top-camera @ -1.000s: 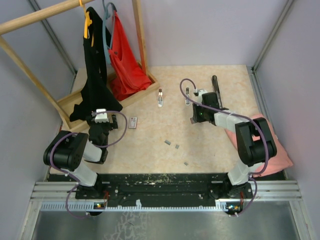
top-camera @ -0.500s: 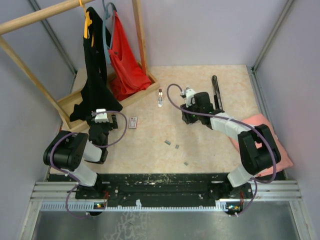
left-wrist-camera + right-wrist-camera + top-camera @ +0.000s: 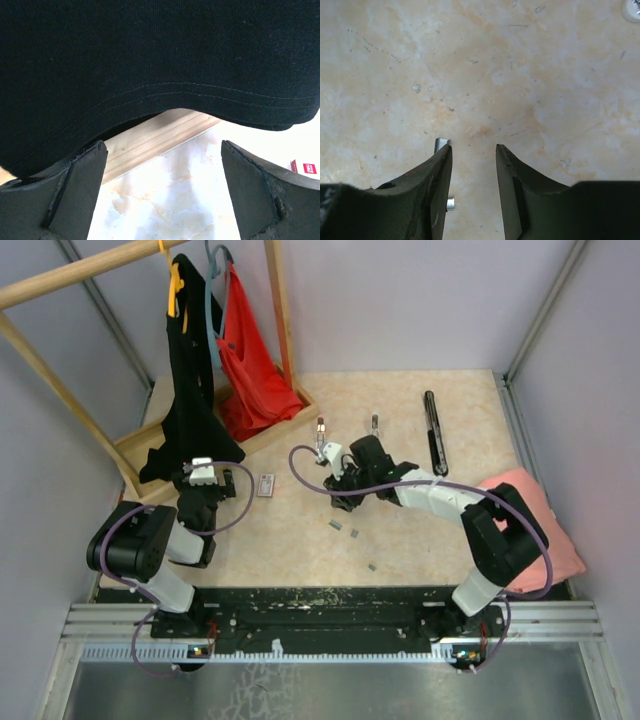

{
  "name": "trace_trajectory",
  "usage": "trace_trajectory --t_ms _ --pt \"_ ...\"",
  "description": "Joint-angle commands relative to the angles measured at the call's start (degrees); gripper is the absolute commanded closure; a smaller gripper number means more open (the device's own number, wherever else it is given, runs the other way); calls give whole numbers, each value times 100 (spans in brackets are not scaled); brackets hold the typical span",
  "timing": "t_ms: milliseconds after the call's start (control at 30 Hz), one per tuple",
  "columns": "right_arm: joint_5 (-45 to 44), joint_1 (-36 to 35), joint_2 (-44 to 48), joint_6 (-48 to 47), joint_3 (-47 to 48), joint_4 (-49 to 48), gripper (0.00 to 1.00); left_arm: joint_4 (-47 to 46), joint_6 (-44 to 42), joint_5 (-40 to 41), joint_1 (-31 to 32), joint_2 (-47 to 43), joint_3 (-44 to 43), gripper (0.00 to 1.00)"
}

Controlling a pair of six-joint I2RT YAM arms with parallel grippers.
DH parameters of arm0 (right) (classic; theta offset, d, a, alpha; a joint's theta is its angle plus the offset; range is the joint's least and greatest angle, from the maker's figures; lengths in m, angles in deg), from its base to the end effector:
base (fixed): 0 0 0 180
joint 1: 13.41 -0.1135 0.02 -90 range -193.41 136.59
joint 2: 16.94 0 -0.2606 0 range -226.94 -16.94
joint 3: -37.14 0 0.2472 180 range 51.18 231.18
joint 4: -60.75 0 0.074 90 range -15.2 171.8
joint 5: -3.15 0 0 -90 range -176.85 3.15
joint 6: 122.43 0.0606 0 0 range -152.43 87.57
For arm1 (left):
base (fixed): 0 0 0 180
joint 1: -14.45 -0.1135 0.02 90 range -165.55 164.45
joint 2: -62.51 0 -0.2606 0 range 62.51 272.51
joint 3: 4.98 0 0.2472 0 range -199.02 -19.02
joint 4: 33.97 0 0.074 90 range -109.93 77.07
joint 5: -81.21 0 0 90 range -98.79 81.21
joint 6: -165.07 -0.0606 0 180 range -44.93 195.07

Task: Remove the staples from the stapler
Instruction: Pick up the staple from the center of the board.

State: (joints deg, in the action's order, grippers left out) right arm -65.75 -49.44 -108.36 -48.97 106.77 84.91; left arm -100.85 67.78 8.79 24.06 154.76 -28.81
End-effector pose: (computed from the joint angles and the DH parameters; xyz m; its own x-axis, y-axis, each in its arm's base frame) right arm 0.2676 0.2216 0.1884 -0.3433 -0.5781 -0.7402 -0.8856 0.4618 0.0501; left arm 0.2524 -0.0242 0.1405 -0.0439 0.1301 -0.9905 -0.1341 0.9817 0.1349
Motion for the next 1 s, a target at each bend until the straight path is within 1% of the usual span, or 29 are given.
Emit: trace_trajectory --t_ms 0,200,467,967 --pt "-71 -203 -189 -276 285 192 59 -134 93 -1 -29 13 -77 0" --pt "-191 -405 -531 -362 378 373 59 -134 96 -3 -29 13 -81 0" --pt "-425 -576 -735 -430 422 440 60 -133 94 -1 -29 13 -75 0" --pt "-606 -690 -869 -464 439 505 66 -129 100 -1 -27 13 -77 0"
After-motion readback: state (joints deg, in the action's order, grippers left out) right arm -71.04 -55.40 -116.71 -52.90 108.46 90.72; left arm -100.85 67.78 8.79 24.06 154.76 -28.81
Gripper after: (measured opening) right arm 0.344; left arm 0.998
